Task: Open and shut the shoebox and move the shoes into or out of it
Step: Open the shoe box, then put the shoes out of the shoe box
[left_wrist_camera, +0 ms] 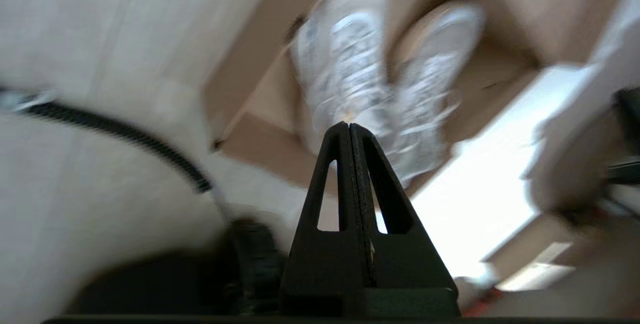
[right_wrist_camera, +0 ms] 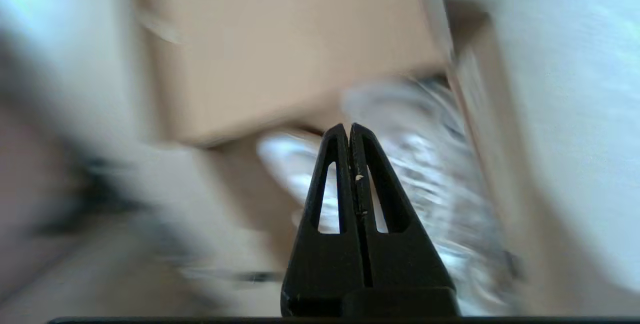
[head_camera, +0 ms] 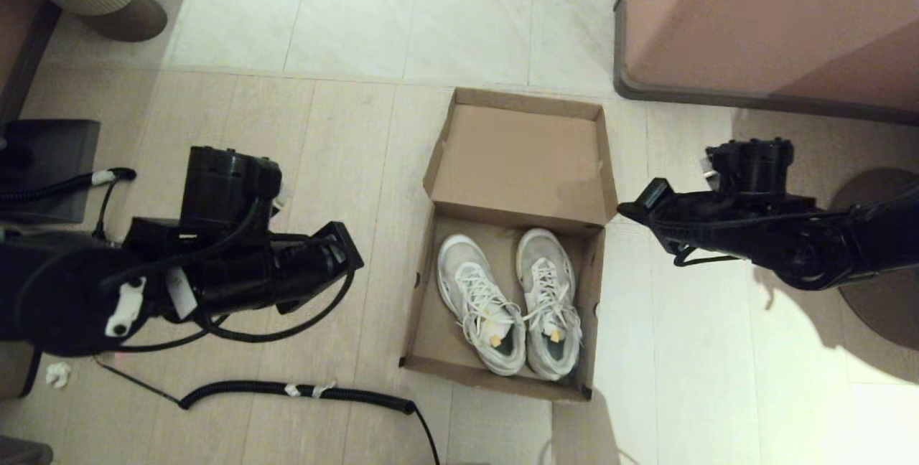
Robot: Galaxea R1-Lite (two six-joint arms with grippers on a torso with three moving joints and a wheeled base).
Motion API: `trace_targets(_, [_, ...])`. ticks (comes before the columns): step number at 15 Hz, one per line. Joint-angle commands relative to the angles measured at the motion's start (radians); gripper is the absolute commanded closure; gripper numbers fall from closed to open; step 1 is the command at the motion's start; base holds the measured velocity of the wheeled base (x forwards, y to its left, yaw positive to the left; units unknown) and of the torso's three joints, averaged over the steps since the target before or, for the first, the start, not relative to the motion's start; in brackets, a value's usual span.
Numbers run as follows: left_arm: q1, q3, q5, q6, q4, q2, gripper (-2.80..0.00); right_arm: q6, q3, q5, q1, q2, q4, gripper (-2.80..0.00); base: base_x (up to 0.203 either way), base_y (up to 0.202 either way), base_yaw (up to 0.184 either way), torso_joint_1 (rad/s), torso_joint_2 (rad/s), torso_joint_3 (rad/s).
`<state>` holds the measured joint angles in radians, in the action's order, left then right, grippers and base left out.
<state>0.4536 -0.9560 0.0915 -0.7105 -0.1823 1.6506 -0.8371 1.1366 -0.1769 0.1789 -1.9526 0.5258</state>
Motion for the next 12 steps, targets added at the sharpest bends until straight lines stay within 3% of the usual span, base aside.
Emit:
trace_targets(1, [0.028, 0.053, 0.038, 0.025, -0.002, -0.005, 0.00, 0.114, -0.003, 0.133, 0.092, 0.054, -0.103, 0.00, 0.000, 0.000, 0.000, 0.000, 0.00, 0.000])
trace_targets(3, [0.037, 0.162, 0.085, 0.134, -0.025, -0.019, 0.00, 0.243, -0.009, 0.208, 0.185, 0.098, -0.306, 0.00, 0.000, 0.000, 0.000, 0.000, 0.00, 0.000])
trace_targets(6, [0.039, 0.263, 0.128, 0.251, -0.155, -0.053, 0.00, 0.292, -0.043, 0.414, 0.286, 0.084, -0.356, 0.00, 0.000, 0.000, 0.000, 0.000, 0.00, 0.000])
trace_targets(8, [0.039, 0.272, 0.124, 0.276, -0.177, -0.063, 0.00, 0.293, -0.106, 0.446, 0.357, 0.073, -0.338, 0.00, 0.000, 0.000, 0.000, 0.000, 0.00, 0.000])
trace_targets(12, [0.034, 0.311, 0.119, 0.277, -0.289, -0.040, 0.00, 0.296, -0.216, 0.529, 0.408, -0.034, -0.109, 0.00, 0.000, 0.000, 0.000, 0.000, 0.00, 0.000])
